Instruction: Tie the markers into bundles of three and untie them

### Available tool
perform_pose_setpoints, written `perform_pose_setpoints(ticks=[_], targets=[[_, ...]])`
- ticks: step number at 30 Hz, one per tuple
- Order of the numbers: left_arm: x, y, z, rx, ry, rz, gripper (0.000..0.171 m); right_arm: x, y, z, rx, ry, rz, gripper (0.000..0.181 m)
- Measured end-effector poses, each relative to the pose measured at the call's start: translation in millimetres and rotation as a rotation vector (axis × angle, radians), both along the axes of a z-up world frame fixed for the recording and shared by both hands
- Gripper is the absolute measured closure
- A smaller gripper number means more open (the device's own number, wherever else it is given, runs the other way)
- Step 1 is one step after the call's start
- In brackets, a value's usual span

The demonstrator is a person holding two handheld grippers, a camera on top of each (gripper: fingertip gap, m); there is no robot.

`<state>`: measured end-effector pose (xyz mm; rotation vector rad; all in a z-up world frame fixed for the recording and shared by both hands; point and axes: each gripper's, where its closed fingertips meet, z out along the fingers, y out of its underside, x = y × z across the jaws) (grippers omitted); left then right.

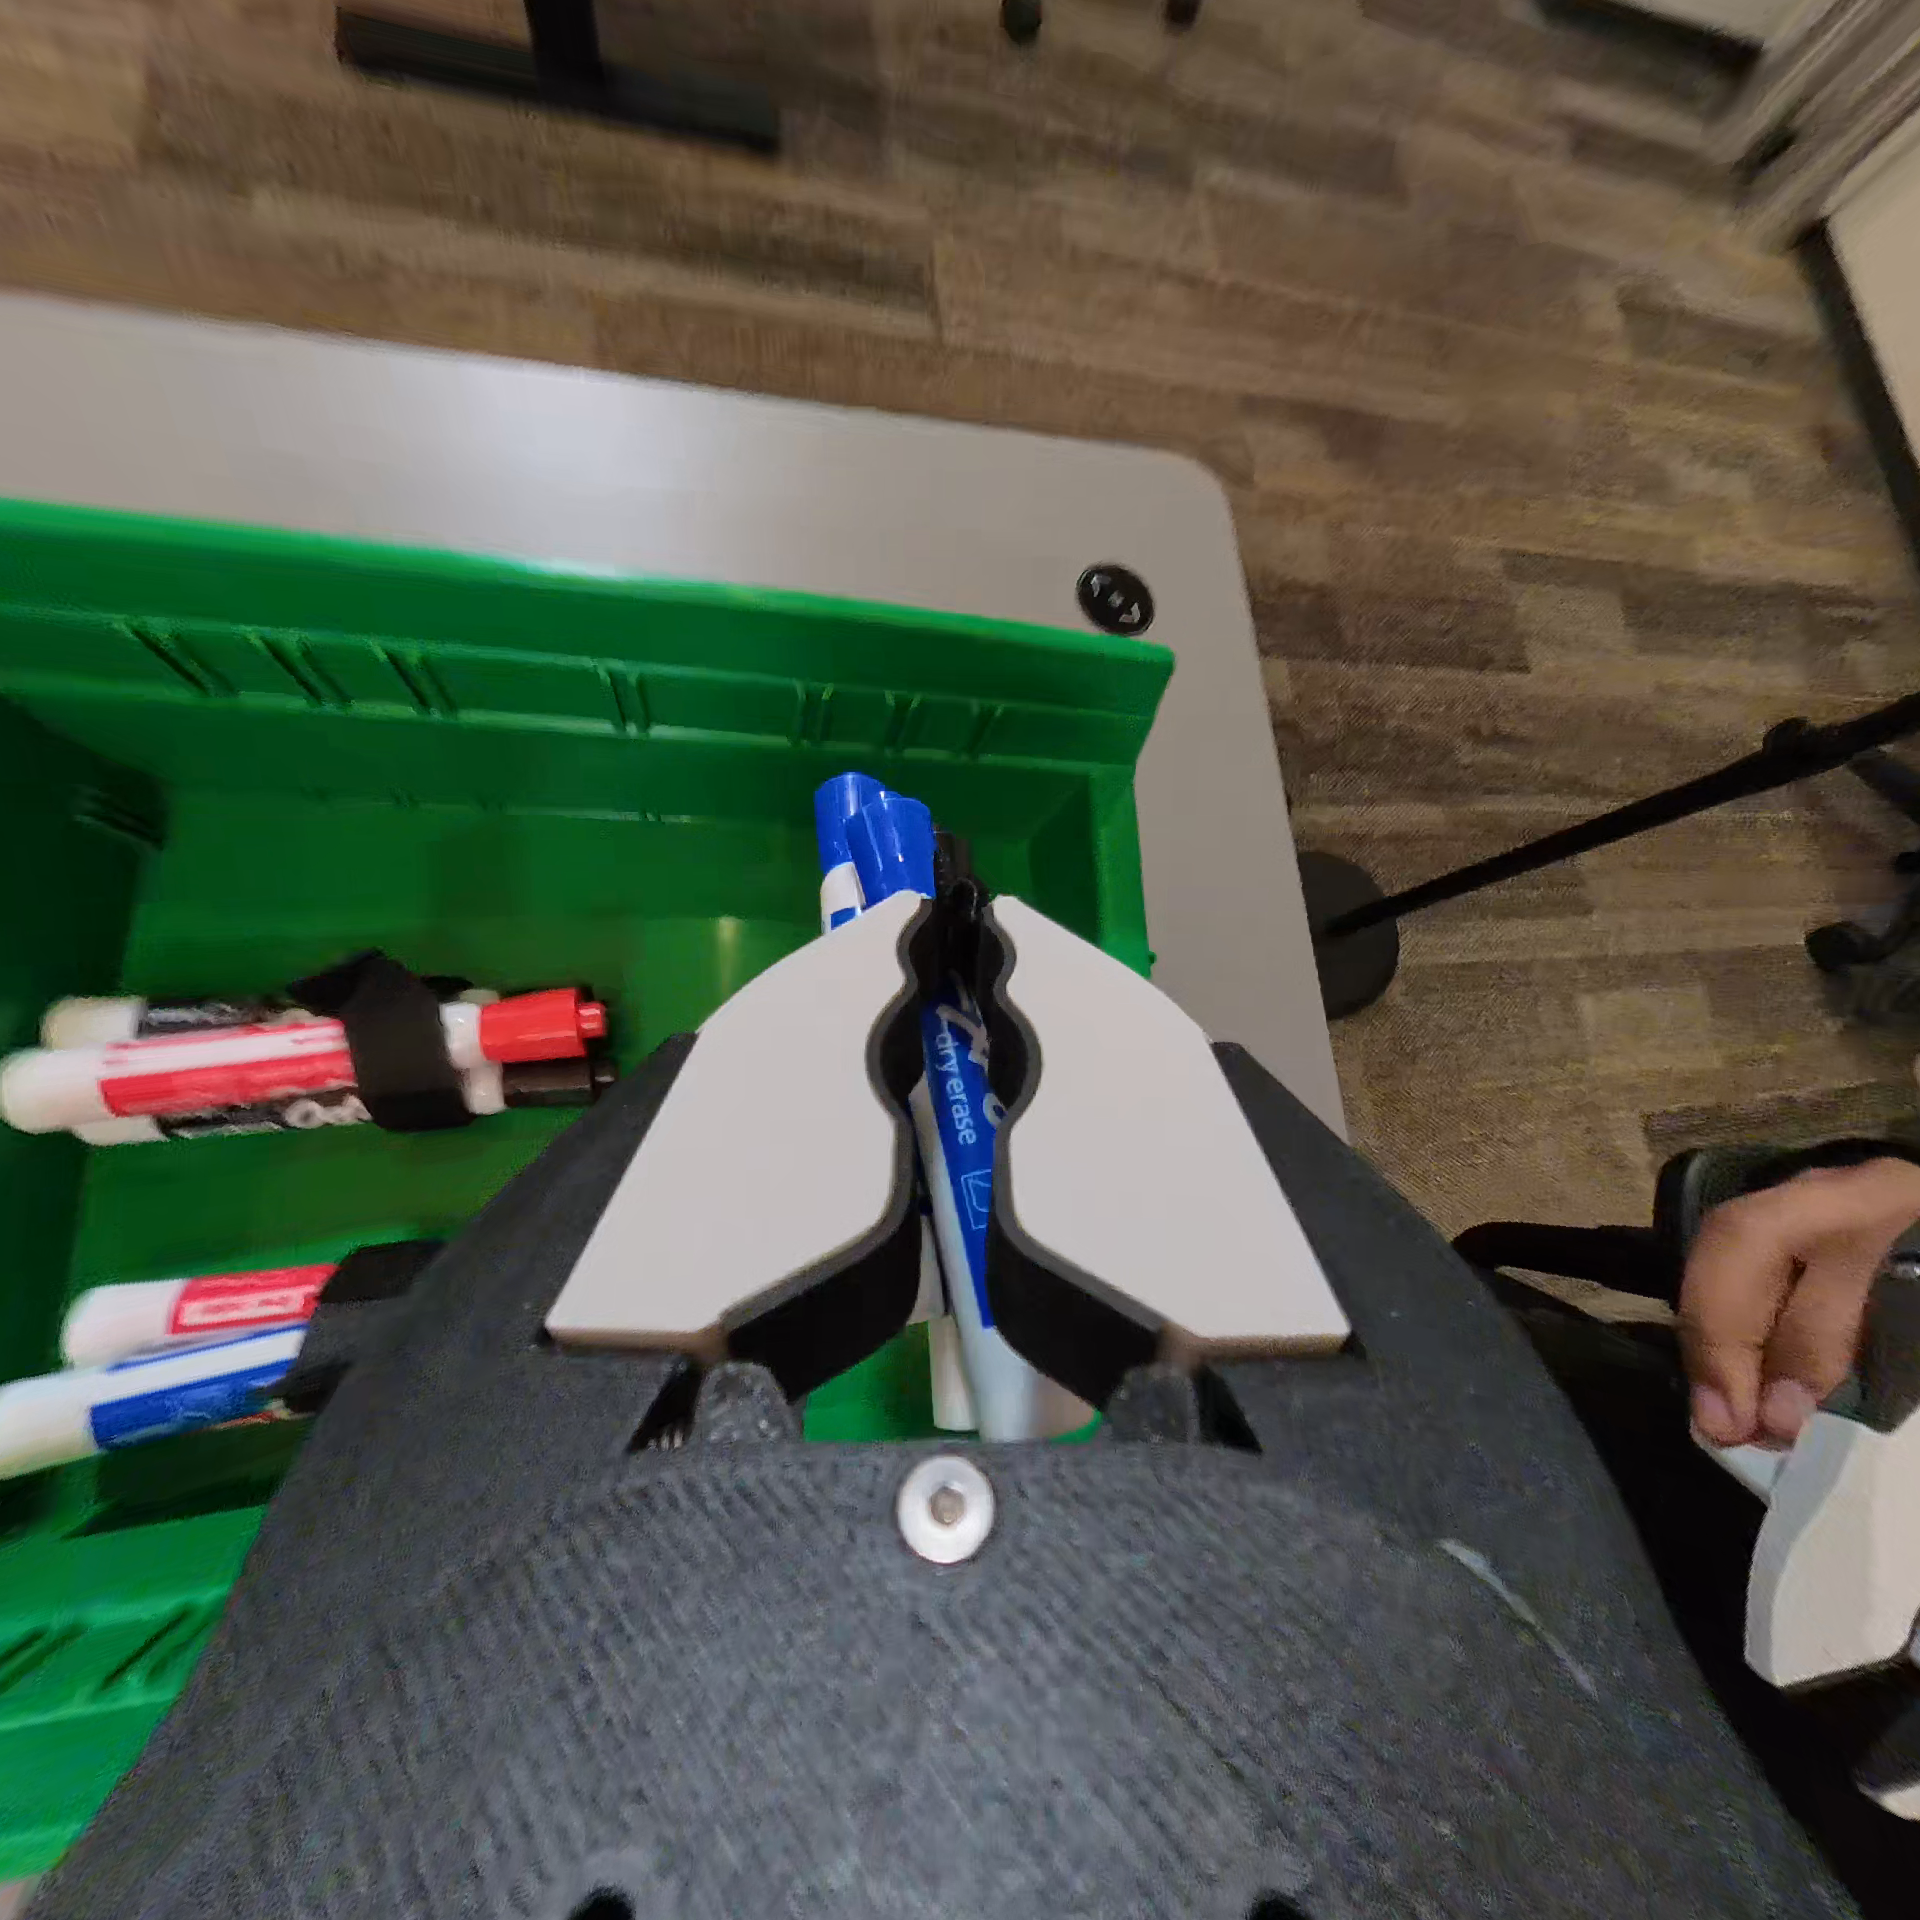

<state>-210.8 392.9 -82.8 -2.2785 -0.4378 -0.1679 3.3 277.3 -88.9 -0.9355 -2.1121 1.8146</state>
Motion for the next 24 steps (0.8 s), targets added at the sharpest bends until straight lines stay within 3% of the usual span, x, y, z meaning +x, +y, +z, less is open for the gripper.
perform_pose_setpoints(ticks=[5, 10, 16, 20, 24], targets=[[13.9, 12.9, -40.3, -0.119, -0.244, 0.058, 0.165, -2.6, 20.4, 3.8, -0.117, -0.071, -0.051, 0.162], [11.0, 21.7, -59.0, -0.155, -0.252, 0.062, 0.165, -5.6, 28.9, 13.9, -0.240, -0.112, -0.050, 0.161], [16.4, 20.5, -83.6, -0.265, -0.268, 0.027, 0.159, -2.2, 26.8, 13.9, -0.203, -0.084, -0.029, 0.161], [15.2, 24.5, -79.5, -0.243, -0.266, 0.044, 0.152, -1.9, 25.7, 12.4, -0.196, -0.086, -0.023, 0.161], [17.4, 21.1, -72.6, -0.254, -0.252, 0.037, 0.127, -2.2, 25.8, 12.3, -0.213, -0.099, -0.018, 0.161]])
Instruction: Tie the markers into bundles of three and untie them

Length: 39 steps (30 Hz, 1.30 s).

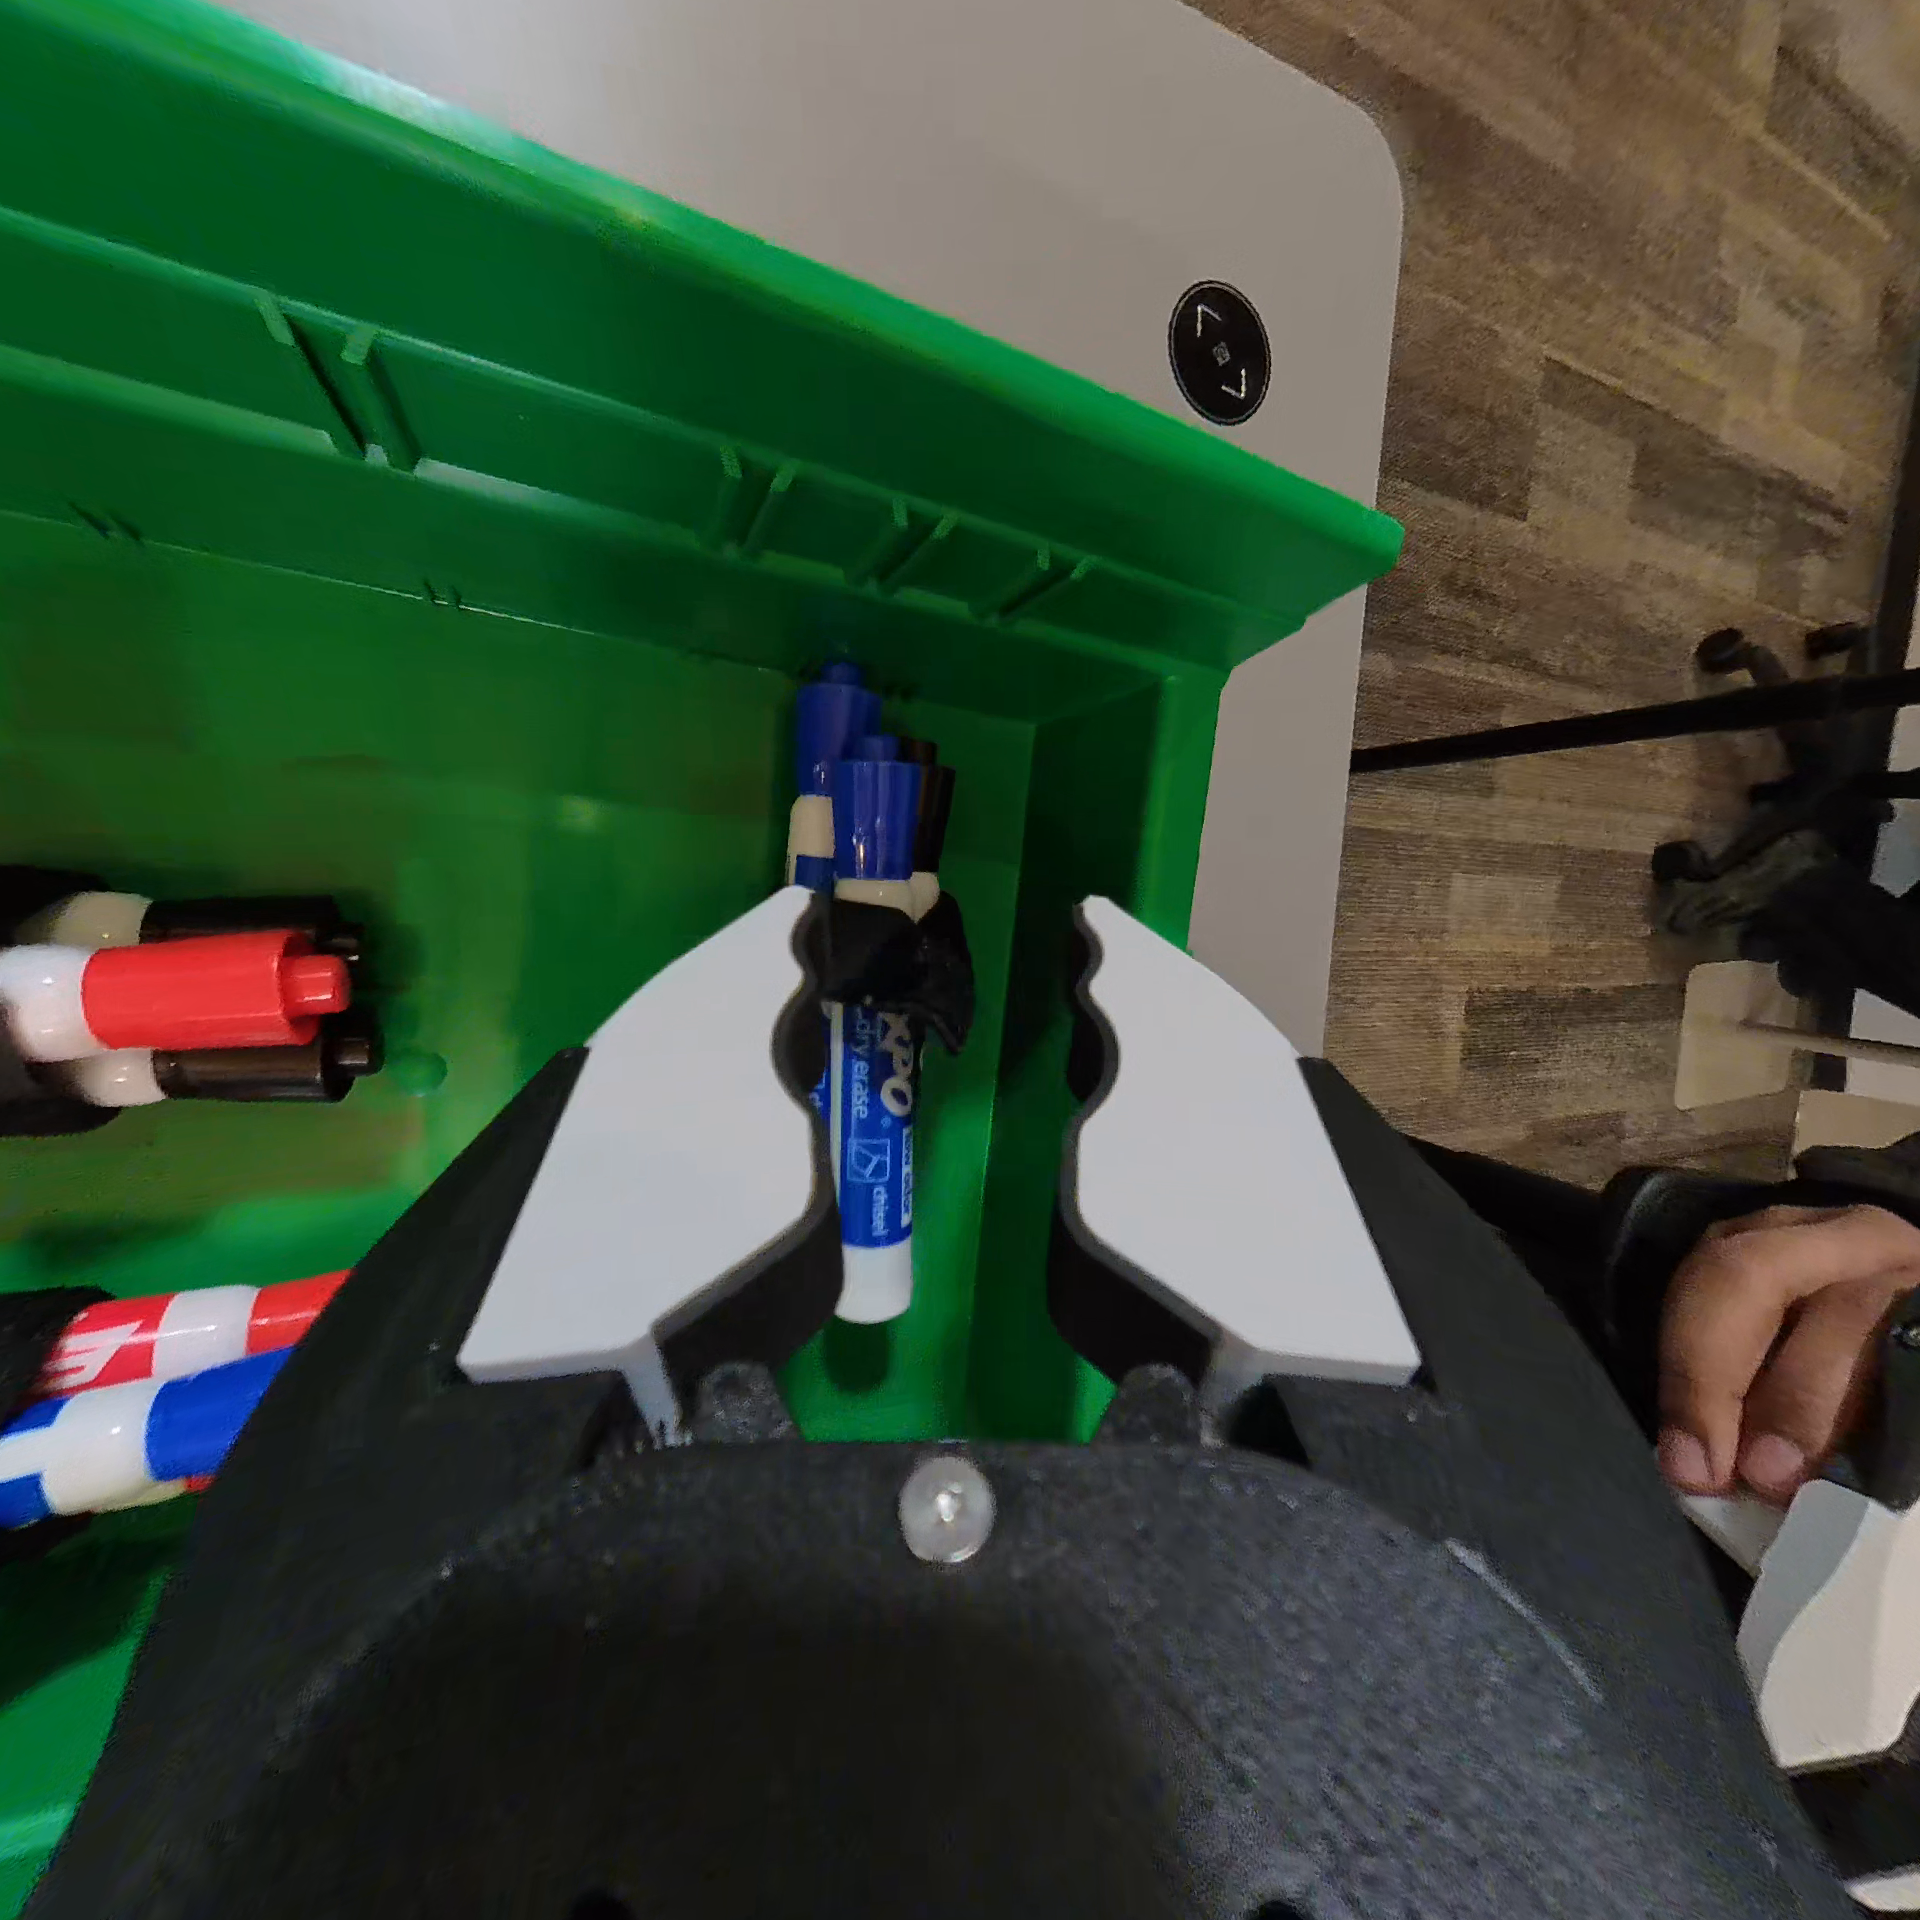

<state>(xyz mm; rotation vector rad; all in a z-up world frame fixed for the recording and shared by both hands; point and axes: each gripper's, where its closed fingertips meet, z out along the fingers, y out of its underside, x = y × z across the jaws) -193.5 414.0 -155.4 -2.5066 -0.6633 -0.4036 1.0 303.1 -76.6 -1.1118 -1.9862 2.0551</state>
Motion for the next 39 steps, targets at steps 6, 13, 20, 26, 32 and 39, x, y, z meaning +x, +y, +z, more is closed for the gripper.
perform_pose_setpoints(ticks=[6, 13, 20, 26, 32, 39], targets=[[1.8, -13.7, 41.2, 0.094, 0.200, -0.023, 0.124, 1.5, -2.6, -3.6, 0.033, 0.005, 0.006, 0.161], [30.9, -97.2, 111.1, 0.343, 0.517, 0.040, 0.125, 3.0, -7.8, -9.5, 0.078, 0.013, 0.020, 0.161], [77.0, -267.6, 47.2, 0.283, 0.553, 0.391, 0.126, -0.5, -12.3, -8.9, 0.050, 0.004, 0.020, 0.161], [118.6, -368.7, 3.4, 0.263, 0.497, 0.633, 0.125, -24.8, -36.8, -20.1, 0.107, 0.025, -0.015, 0.147], [152.0, -394.9, 16.4, 0.401, 0.436, 0.701, 0.124, -45.0, -87.5, -11.5, 0.068, 0.059, 0.048, 0.146], [200.9, -417.0, 3.5, 0.470, 0.295, 0.820, 0.123, -33.5, -191.4, -5.1, -0.056, -0.035, 0.369, 0.145]])
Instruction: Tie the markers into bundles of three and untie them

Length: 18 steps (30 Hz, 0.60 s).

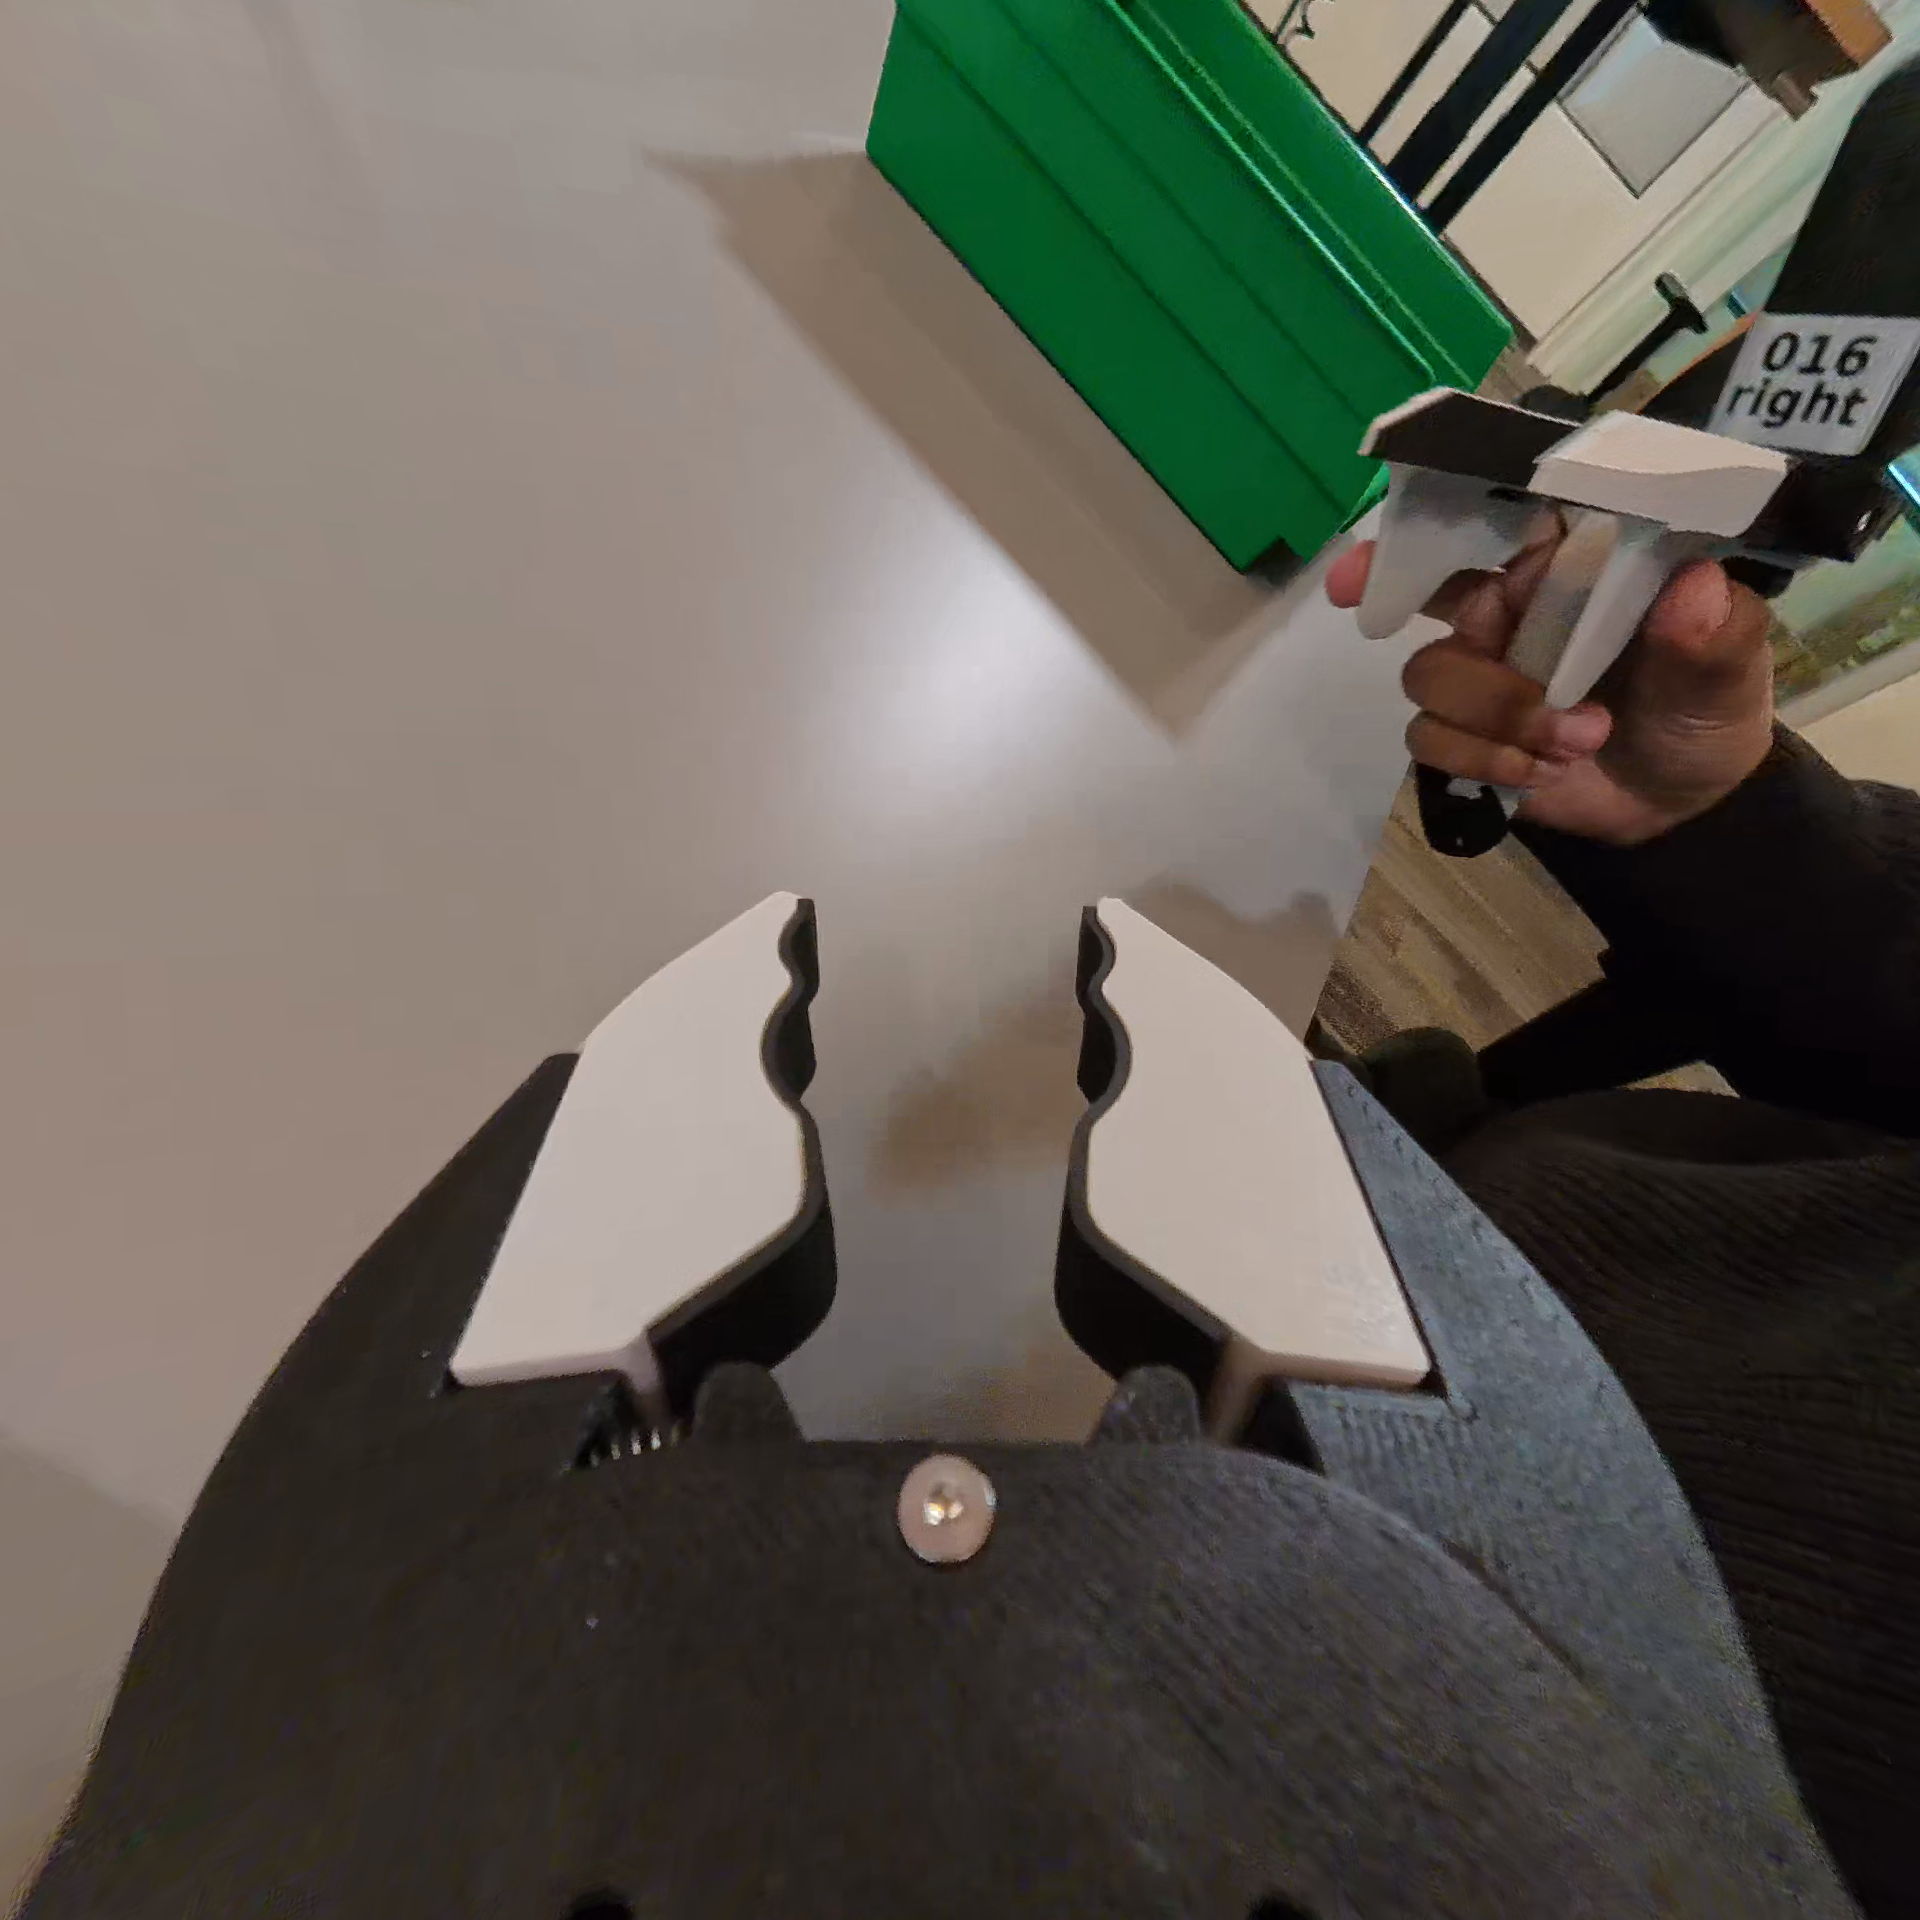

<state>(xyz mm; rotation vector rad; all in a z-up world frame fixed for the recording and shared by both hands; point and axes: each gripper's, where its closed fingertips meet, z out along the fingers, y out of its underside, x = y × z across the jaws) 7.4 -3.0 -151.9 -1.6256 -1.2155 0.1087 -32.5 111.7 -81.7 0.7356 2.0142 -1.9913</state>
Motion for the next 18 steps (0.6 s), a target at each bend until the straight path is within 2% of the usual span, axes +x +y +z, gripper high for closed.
perform_pose_setpoints(ticks=[3, 6, 12, 18], targets=[[13.8, -13.5, -1.2, -0.028, 0.011, 0.064, 0.123, 16.0, -41.0, 1.2, -0.019, -0.027, 0.157, 0.145], [26.6, -26.9, -4.8, -0.060, 0.010, 0.128, 0.123, 31.6, -65.7, -1.6, 0.003, -0.019, 0.281, 0.144], [47.3, -50.2, -9.2, -0.086, 0.001, 0.252, 0.123, 37.2, -80.6, 1.8, 0.010, 0.043, 0.355, 0.144], [58.4, -62.5, -11.2, -0.103, -0.004, 0.321, 0.123, 38.0, -89.3, 4.3, 0.002, 0.048, 0.398, 0.142]])
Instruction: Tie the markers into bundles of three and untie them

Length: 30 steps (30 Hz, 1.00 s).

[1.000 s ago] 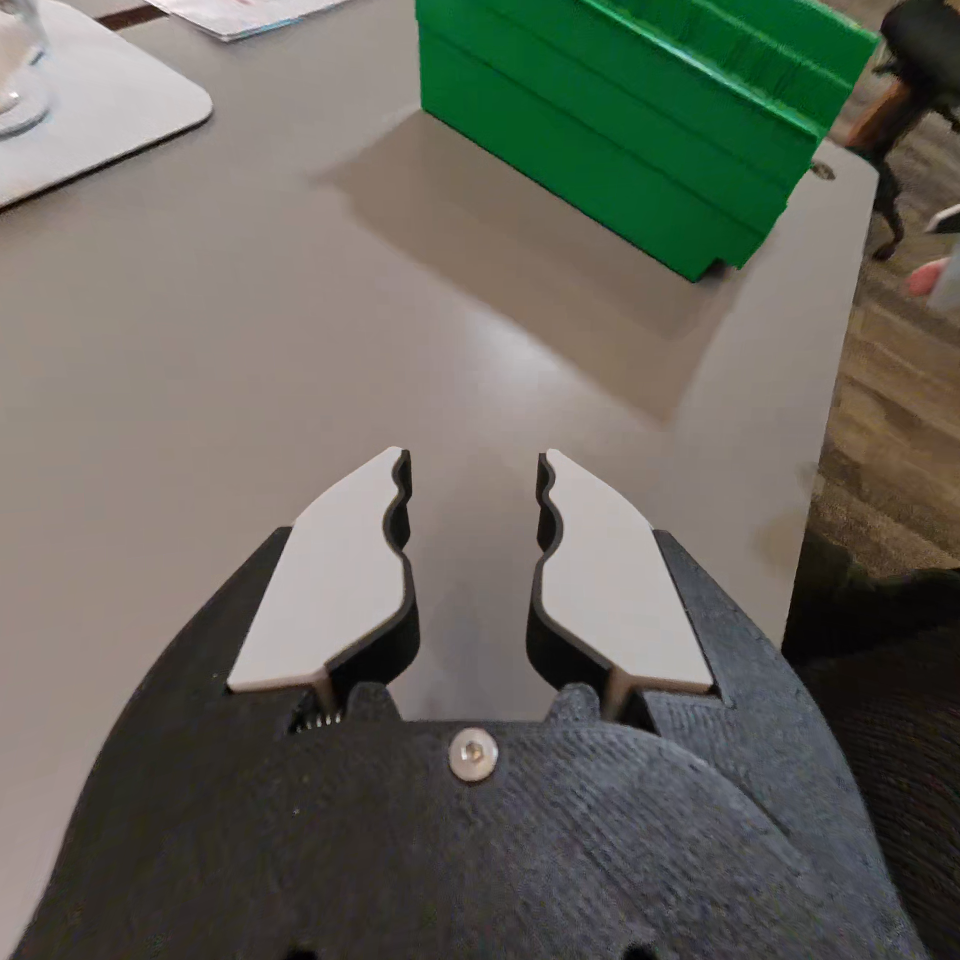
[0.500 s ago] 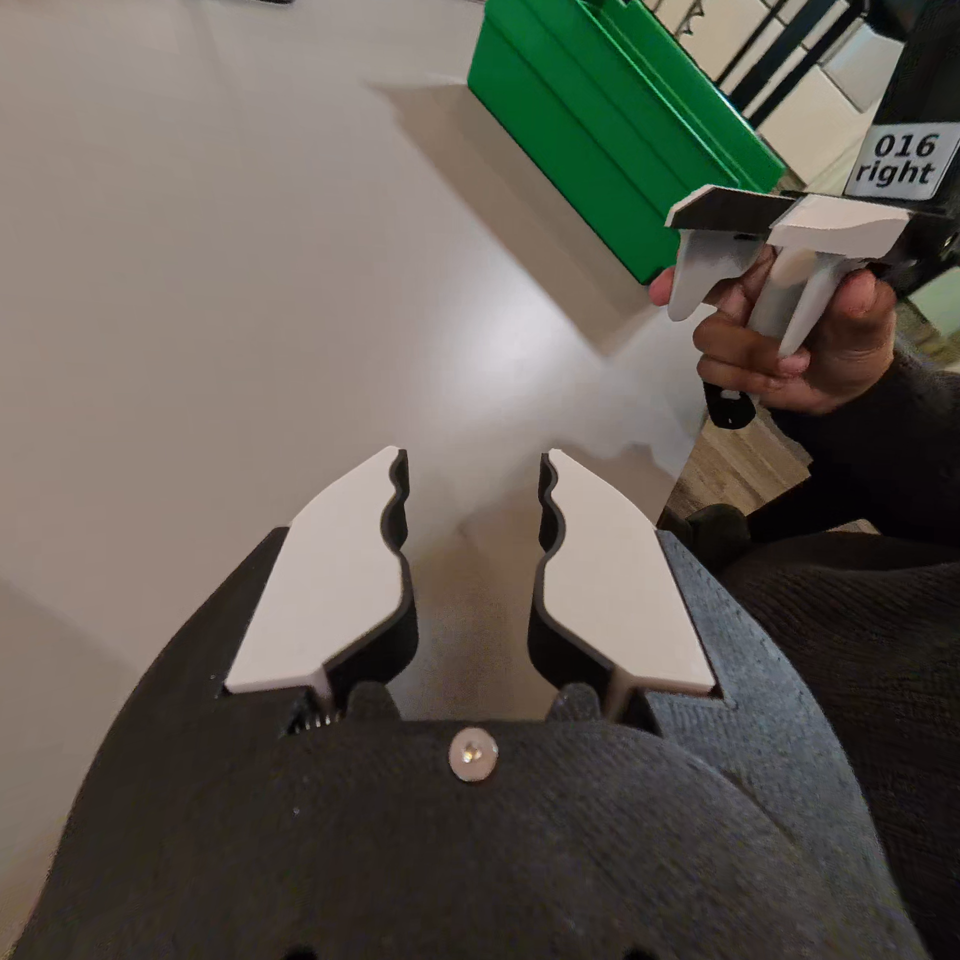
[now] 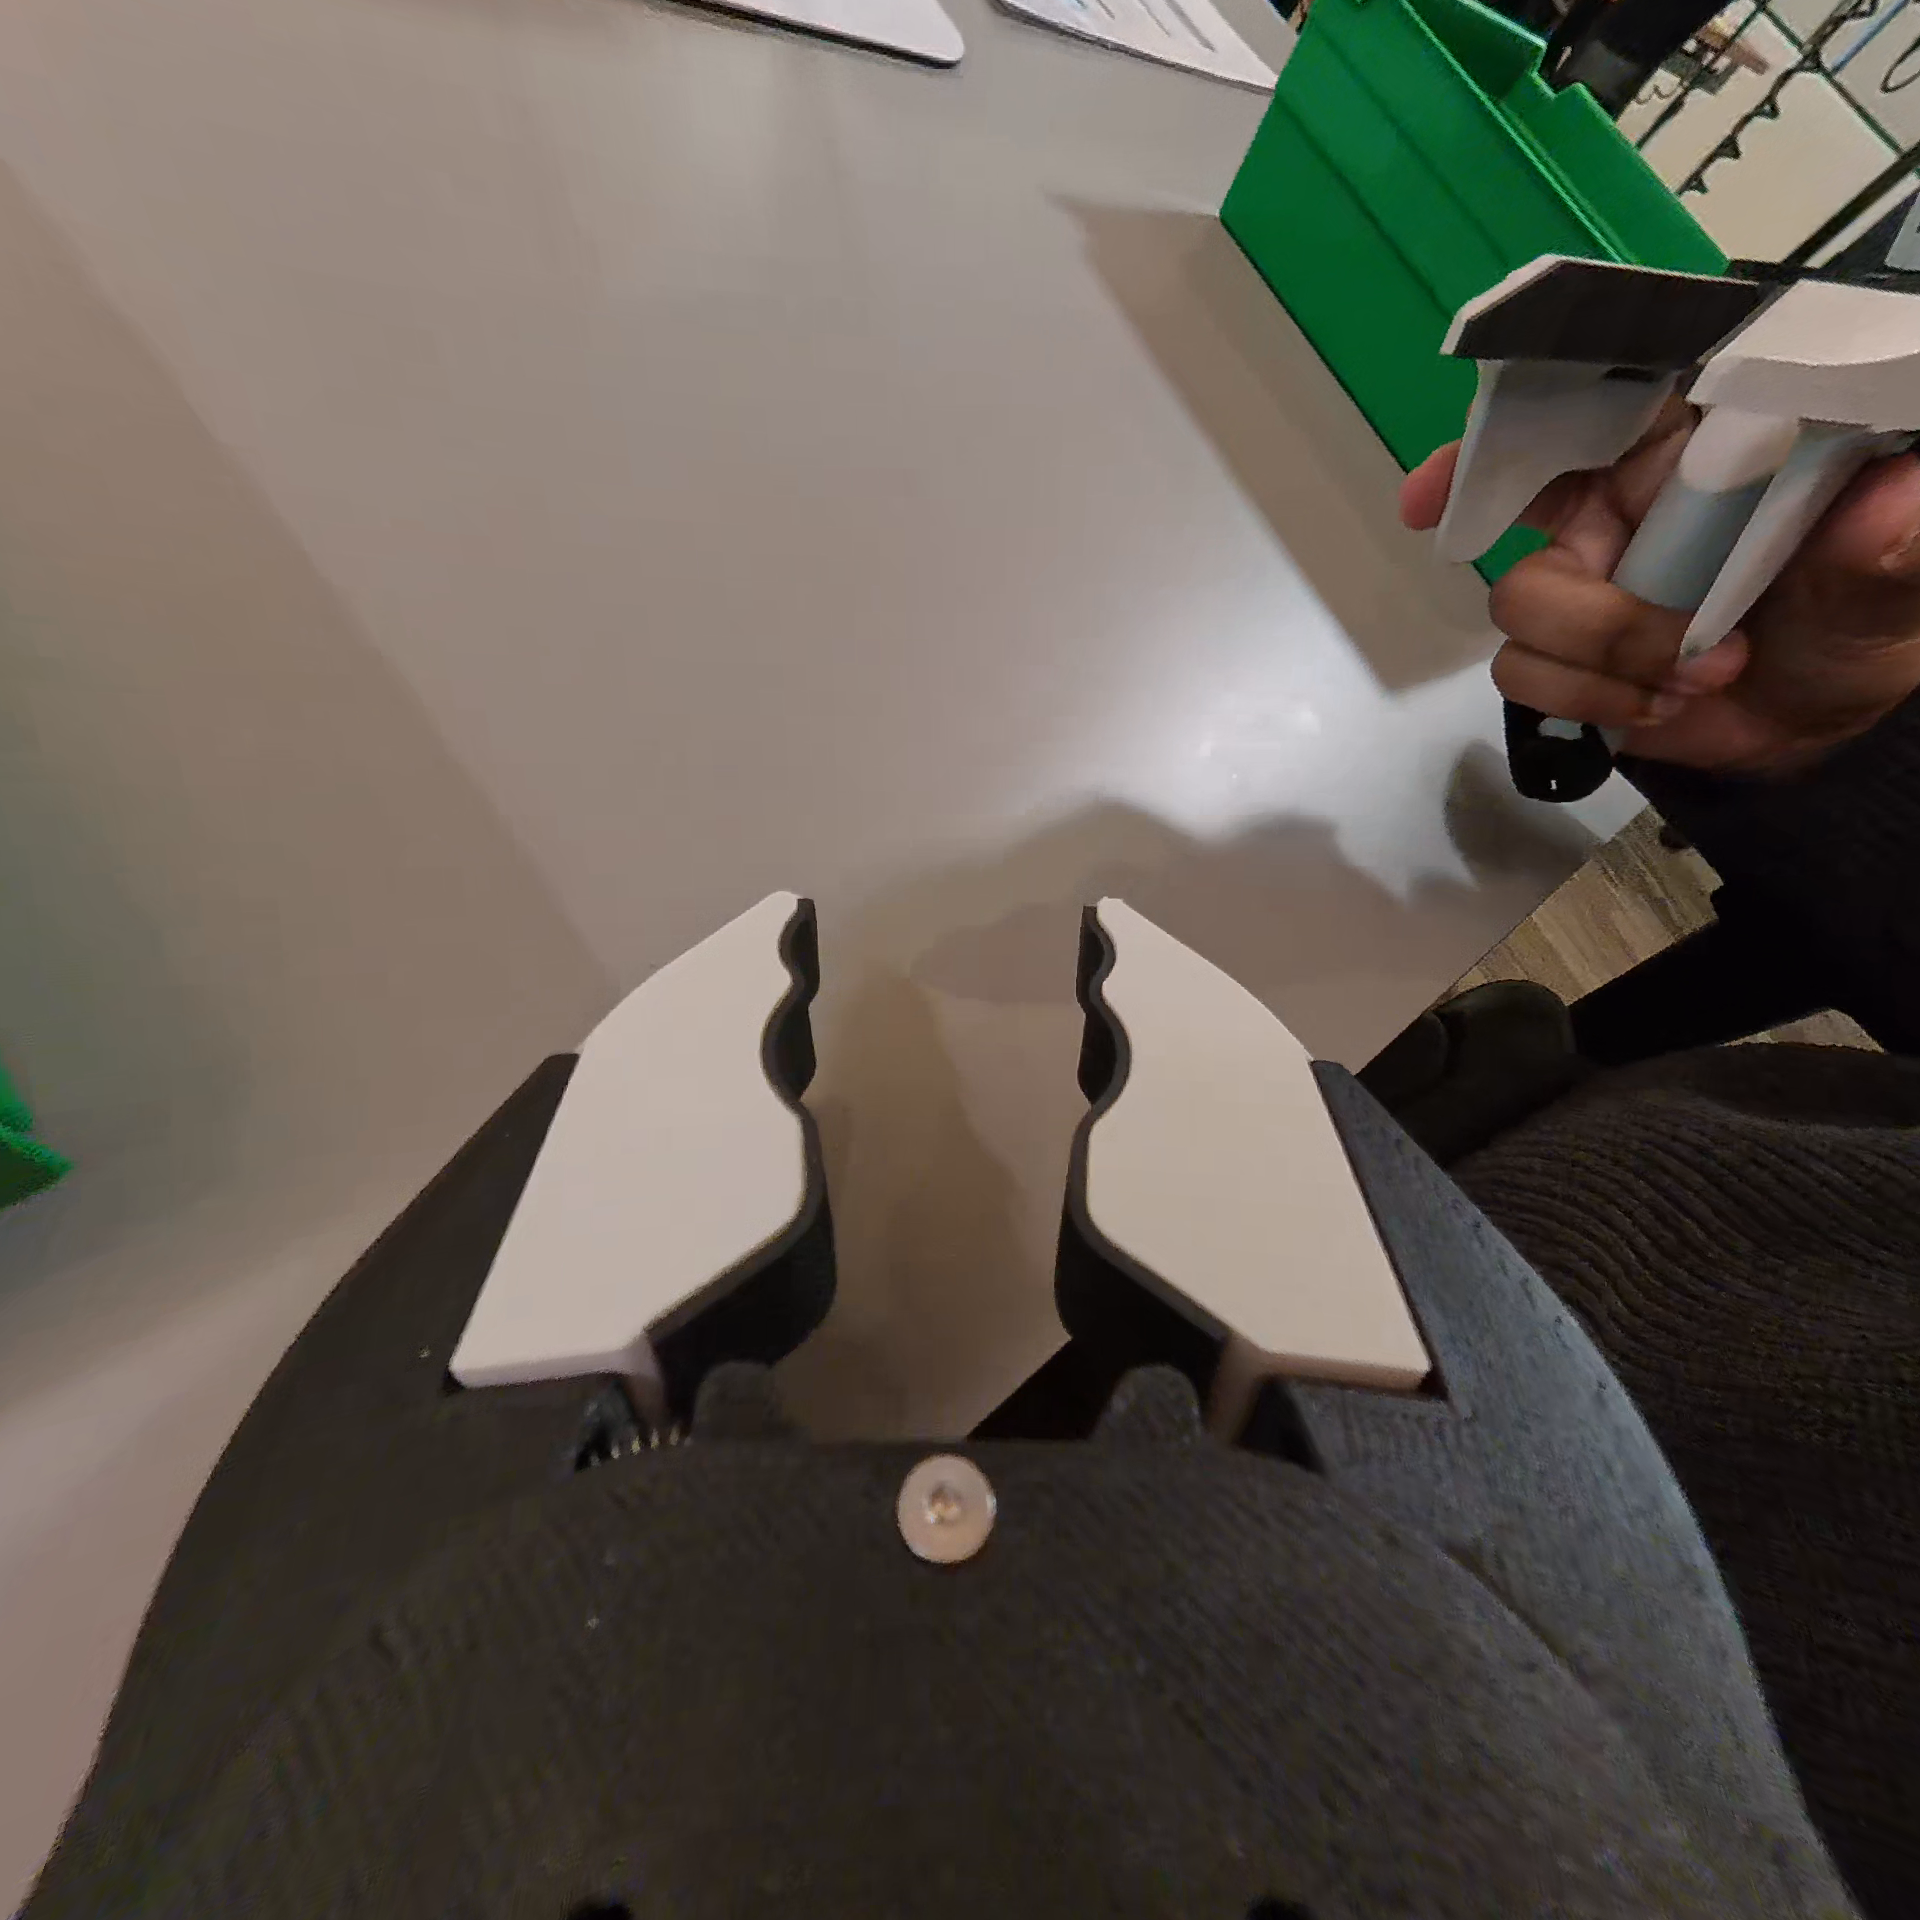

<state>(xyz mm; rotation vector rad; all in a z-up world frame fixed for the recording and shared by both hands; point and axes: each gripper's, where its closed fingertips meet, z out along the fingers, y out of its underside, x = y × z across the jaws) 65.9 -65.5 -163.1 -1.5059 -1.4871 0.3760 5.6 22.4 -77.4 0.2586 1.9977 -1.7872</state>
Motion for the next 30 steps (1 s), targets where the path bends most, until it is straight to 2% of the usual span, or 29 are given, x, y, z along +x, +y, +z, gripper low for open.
perform_pose_setpoints(ticks=[6, 11, 21, 30], targets=[[-3.5, 4.7, -0.6, -0.008, -0.001, -0.027, 0.123, 1.7, 3.1, -4.4, 0.027, 0.053, -0.016, 0.141], [-20.0, 22.4, -1.2, -0.005, -0.006, -0.124, 0.123, -2.9, 21.9, -11.6, 0.071, 0.124, -0.101, 0.140], [-62.7, 91.9, -0.9, -0.007, -0.006, -0.434, 0.123, -13.7, 93.2, -19.0, 0.137, 0.186, -0.389, 0.140], [-80.9, 147.8, -3.4, -0.018, -0.010, -0.661, 0.123, -13.3, 146.0, -22.4, 0.171, 0.180, -0.601, 0.140]])
